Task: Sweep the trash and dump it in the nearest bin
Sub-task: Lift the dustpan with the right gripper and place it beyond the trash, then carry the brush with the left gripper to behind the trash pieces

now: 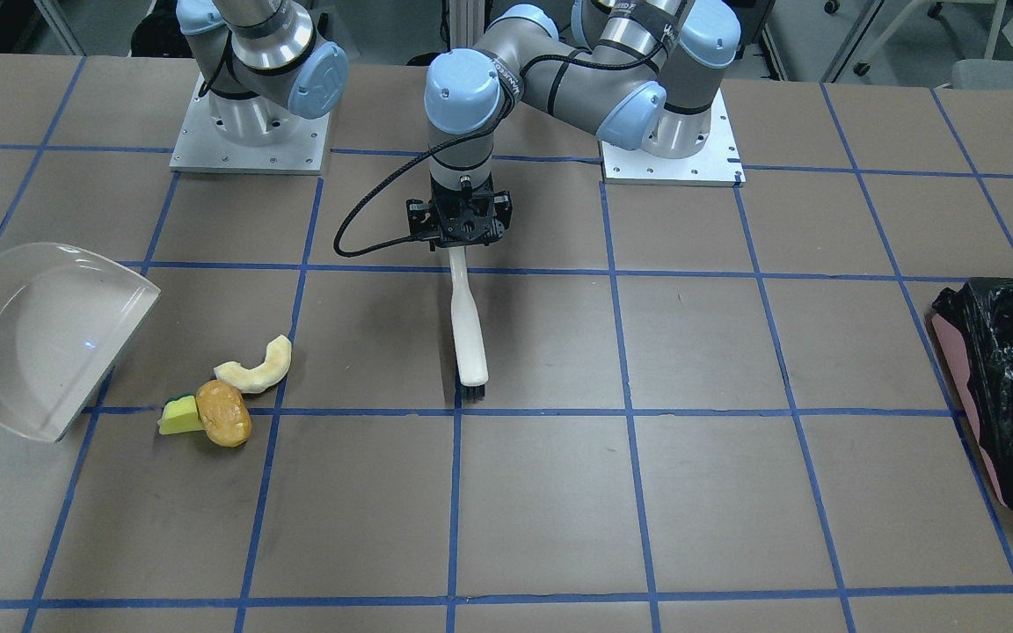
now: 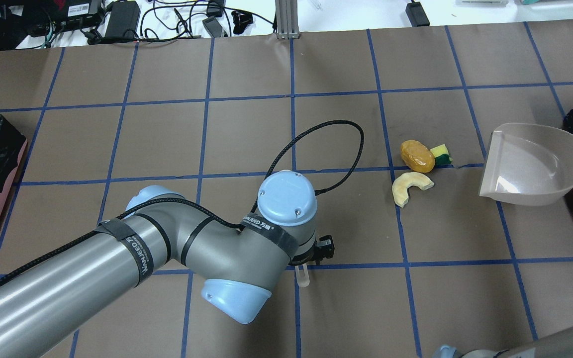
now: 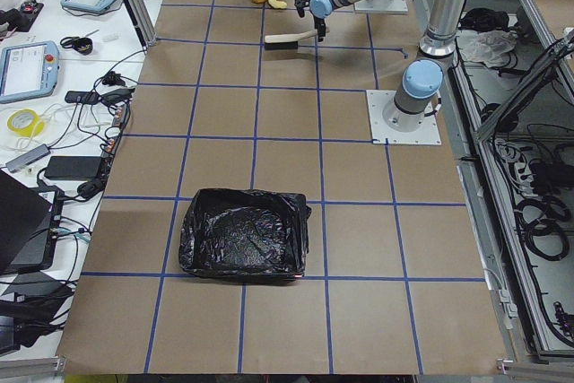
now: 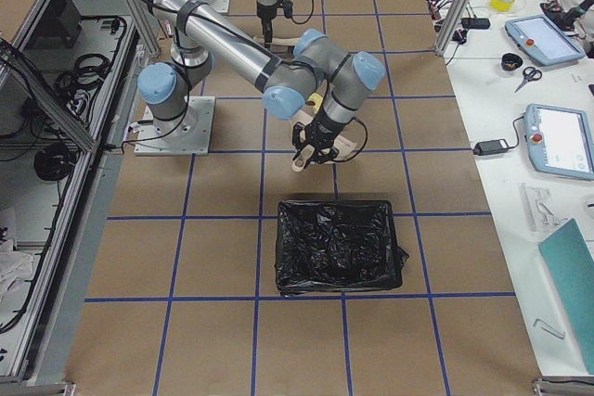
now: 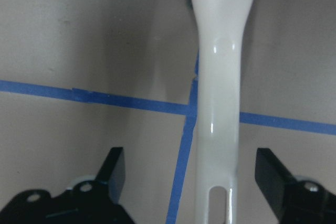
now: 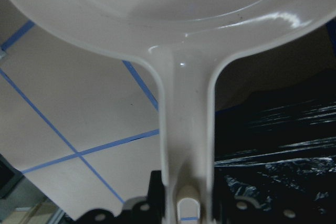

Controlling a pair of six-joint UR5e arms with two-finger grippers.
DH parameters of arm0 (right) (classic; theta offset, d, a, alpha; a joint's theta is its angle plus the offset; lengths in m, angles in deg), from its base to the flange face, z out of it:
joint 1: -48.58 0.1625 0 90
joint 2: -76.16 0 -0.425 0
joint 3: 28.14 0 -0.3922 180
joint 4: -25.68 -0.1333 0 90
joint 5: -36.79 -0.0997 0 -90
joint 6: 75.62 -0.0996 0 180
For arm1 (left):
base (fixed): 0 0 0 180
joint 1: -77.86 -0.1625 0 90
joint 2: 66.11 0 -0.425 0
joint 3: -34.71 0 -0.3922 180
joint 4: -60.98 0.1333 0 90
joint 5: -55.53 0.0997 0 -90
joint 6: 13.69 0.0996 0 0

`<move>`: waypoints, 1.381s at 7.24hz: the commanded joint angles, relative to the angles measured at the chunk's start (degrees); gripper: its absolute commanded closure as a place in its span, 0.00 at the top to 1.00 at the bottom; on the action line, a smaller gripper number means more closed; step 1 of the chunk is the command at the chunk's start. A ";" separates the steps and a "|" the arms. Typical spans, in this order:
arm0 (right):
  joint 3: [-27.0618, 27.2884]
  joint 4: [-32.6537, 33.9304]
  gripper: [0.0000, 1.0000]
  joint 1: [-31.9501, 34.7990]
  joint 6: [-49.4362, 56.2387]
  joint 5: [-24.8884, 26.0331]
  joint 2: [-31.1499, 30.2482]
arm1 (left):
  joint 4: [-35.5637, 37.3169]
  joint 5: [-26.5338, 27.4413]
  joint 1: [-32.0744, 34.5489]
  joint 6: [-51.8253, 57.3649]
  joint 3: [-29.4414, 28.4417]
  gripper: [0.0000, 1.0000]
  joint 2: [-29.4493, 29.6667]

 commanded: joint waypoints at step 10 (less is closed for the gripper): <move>15.60 41.99 0.00 -1.47 28.35 -6.62 0.82 | -13.27 -4.66 -0.27 -15.39 -21.64 0.00 5.91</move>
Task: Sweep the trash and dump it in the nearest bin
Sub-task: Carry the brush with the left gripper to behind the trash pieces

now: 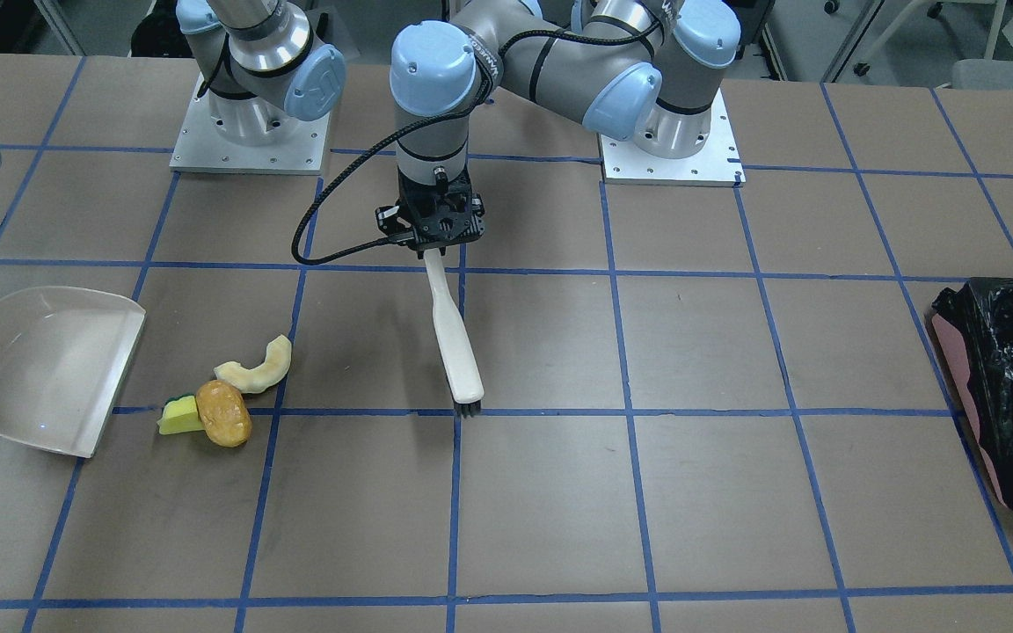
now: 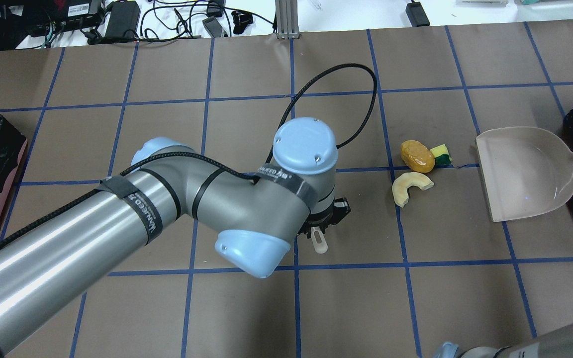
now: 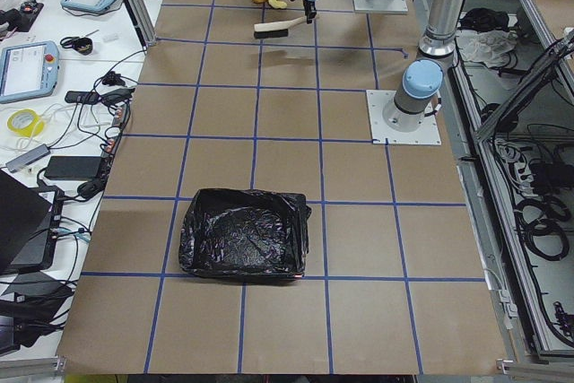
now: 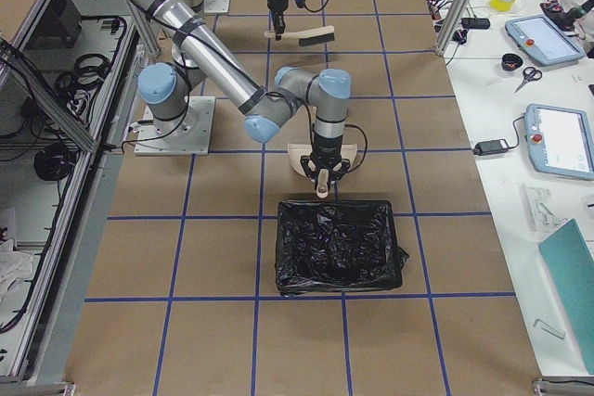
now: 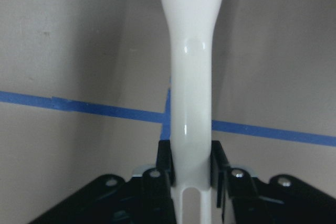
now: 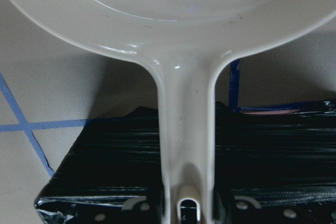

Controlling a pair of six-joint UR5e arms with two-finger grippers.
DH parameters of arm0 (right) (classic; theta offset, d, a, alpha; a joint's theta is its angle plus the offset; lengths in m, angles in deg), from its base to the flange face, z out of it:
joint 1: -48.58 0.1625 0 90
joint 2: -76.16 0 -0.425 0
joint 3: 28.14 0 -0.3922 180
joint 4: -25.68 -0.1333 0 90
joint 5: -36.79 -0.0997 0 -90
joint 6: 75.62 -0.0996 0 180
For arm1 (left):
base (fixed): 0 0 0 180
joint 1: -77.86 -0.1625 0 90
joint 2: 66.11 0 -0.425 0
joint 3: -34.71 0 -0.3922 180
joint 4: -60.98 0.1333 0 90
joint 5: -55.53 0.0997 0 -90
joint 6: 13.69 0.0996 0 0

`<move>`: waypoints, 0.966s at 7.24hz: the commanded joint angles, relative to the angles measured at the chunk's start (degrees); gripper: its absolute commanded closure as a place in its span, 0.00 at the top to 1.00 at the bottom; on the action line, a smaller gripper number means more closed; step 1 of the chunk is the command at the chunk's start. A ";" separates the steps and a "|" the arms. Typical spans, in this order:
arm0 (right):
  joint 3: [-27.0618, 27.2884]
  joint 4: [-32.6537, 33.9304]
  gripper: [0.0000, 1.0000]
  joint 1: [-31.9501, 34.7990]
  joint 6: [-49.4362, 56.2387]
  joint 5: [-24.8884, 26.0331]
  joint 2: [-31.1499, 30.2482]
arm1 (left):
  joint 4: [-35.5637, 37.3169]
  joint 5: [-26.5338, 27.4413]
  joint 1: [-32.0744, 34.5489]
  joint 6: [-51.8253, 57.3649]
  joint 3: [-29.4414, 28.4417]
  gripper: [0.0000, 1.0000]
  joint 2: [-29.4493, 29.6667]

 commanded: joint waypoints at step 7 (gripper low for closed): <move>-0.02 0.00 0.00 0.26 1.41 -2.48 1.53 | 12.18 -8.07 7.70 -24.49 -13.60 0.00 15.76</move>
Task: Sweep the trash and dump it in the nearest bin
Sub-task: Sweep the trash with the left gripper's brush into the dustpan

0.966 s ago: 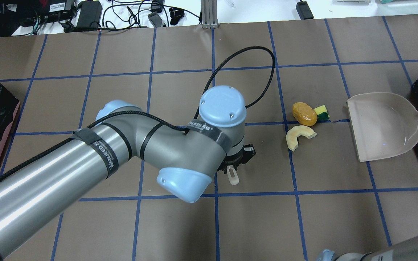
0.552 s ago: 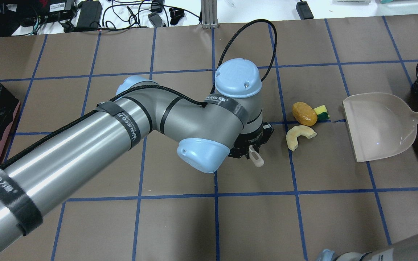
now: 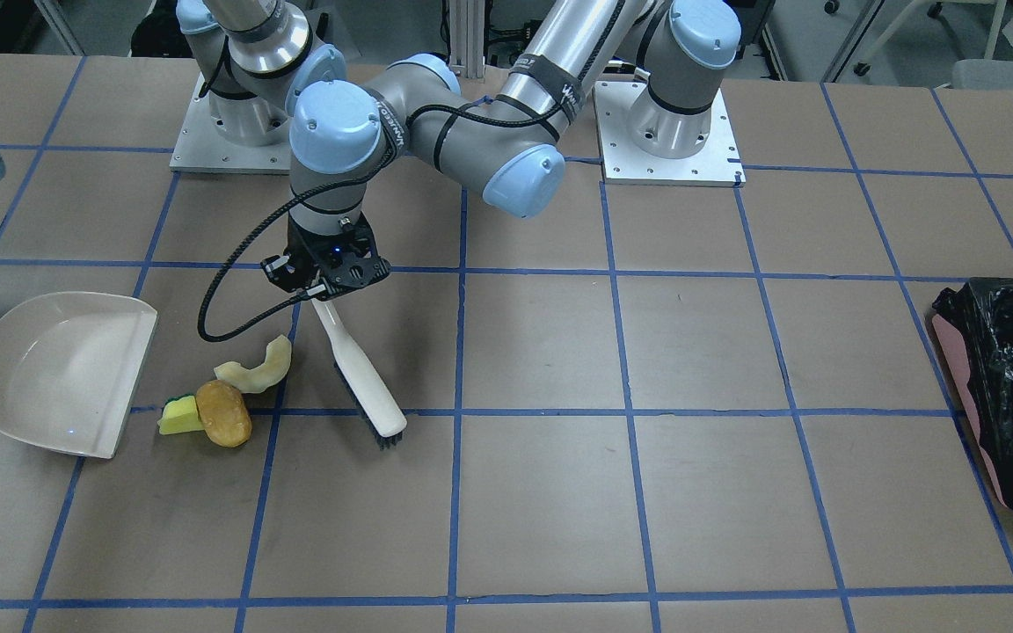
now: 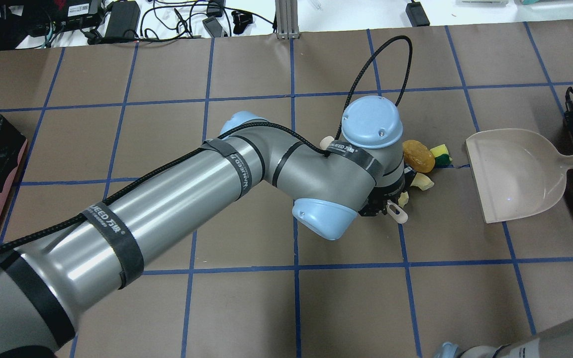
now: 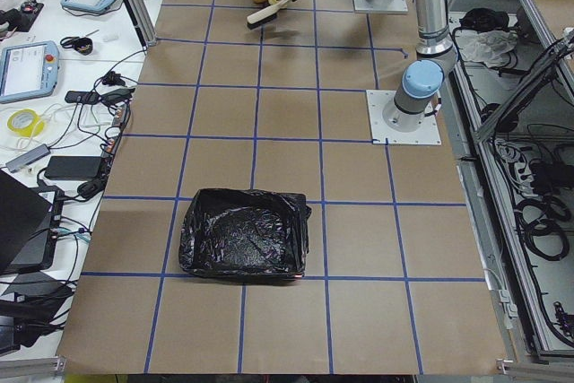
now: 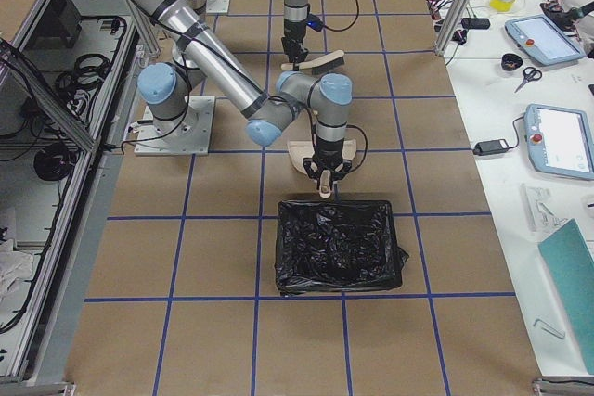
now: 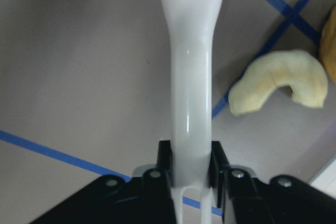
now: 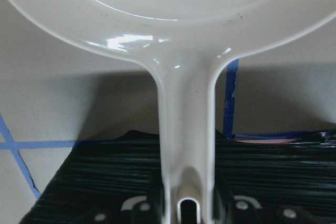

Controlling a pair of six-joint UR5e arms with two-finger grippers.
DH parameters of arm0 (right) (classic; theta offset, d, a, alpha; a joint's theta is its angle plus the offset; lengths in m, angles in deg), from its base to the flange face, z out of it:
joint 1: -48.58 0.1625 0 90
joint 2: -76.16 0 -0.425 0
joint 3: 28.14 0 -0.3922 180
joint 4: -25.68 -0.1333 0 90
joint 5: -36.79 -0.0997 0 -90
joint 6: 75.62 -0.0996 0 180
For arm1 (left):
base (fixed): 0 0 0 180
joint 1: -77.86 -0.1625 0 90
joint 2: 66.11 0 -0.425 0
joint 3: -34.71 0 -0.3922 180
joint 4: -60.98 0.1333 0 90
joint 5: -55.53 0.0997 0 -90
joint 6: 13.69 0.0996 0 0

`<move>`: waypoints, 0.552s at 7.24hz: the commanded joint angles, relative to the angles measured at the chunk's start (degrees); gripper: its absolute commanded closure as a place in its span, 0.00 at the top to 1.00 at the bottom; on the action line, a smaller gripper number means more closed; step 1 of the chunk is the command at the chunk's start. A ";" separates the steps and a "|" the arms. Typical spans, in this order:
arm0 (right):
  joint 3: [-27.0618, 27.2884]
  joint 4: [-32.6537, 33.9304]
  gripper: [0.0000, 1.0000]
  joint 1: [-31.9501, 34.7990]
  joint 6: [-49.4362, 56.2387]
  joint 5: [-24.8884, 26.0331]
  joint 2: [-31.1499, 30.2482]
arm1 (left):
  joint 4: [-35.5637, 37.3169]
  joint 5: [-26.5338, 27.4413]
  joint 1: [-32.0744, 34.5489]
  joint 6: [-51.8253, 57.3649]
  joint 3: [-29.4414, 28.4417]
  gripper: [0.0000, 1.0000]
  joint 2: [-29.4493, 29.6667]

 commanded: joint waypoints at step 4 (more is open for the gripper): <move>-0.09 -0.03 0.00 0.08 0.04 0.06 0.54 | 0.26 -0.03 7.50 -6.78 -2.15 0.00 2.52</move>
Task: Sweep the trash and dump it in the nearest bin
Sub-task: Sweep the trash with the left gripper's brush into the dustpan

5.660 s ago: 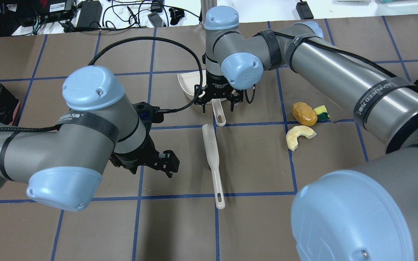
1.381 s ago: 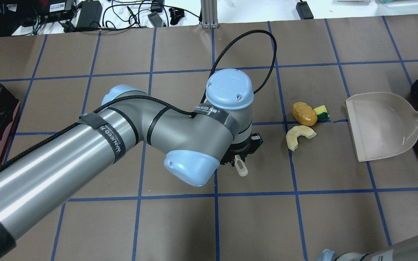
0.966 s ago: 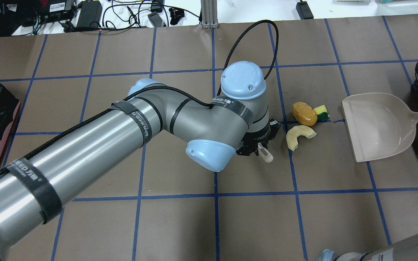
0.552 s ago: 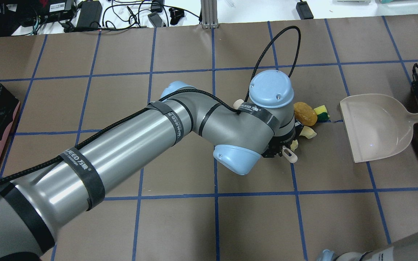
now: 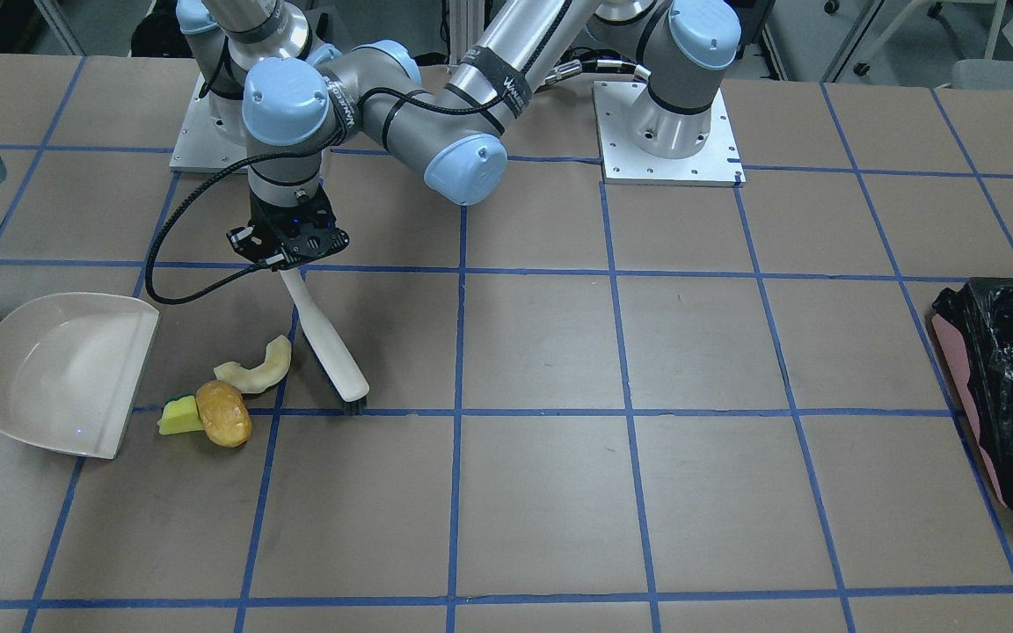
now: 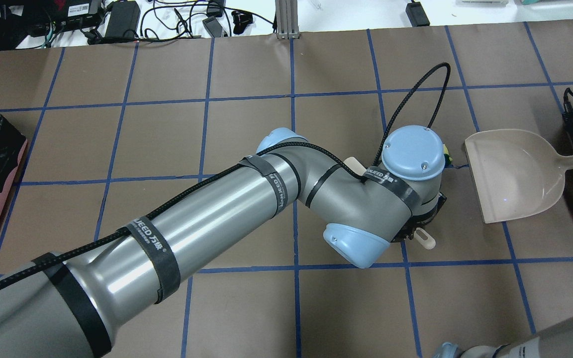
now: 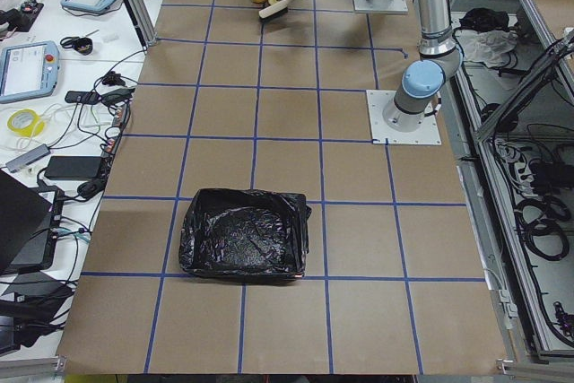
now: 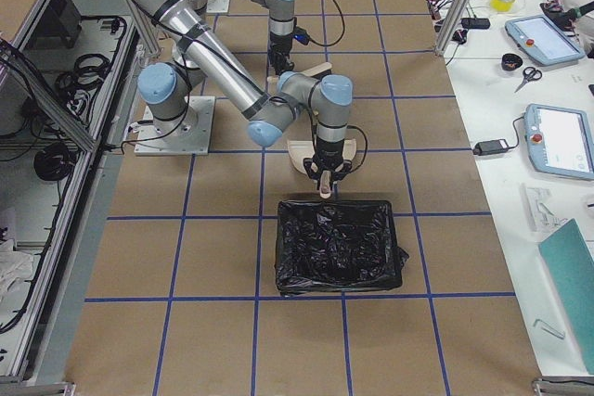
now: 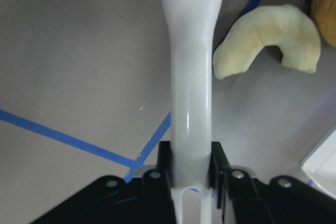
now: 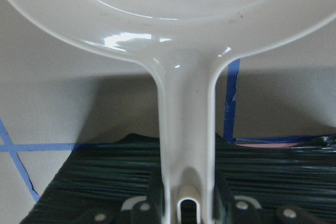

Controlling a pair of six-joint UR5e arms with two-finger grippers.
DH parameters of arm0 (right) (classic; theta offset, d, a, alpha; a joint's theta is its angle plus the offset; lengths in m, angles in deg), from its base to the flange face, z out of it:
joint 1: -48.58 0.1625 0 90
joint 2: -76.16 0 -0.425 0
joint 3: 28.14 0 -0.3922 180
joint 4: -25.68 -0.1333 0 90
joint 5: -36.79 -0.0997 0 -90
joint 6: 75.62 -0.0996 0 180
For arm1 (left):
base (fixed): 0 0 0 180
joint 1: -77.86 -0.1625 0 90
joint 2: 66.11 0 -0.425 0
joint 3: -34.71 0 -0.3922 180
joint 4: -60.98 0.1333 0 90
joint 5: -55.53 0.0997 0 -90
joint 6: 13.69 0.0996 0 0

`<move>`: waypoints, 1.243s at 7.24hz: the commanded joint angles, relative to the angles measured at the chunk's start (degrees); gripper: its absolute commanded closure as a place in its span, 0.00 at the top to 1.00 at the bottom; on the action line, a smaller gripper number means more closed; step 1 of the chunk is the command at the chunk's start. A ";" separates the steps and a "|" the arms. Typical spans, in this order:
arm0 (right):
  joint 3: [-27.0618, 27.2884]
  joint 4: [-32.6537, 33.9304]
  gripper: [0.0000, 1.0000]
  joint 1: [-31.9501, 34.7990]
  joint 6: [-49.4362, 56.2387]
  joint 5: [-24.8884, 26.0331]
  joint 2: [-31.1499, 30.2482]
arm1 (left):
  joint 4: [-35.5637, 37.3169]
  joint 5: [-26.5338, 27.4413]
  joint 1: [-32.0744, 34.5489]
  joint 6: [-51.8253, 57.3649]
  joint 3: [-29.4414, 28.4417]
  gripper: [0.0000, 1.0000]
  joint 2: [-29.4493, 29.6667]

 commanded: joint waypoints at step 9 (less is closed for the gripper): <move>-0.18 -0.09 0.00 0.09 -0.37 -0.04 0.02 | -0.48 5.37 4.96 13.98 -13.01 0.00 10.77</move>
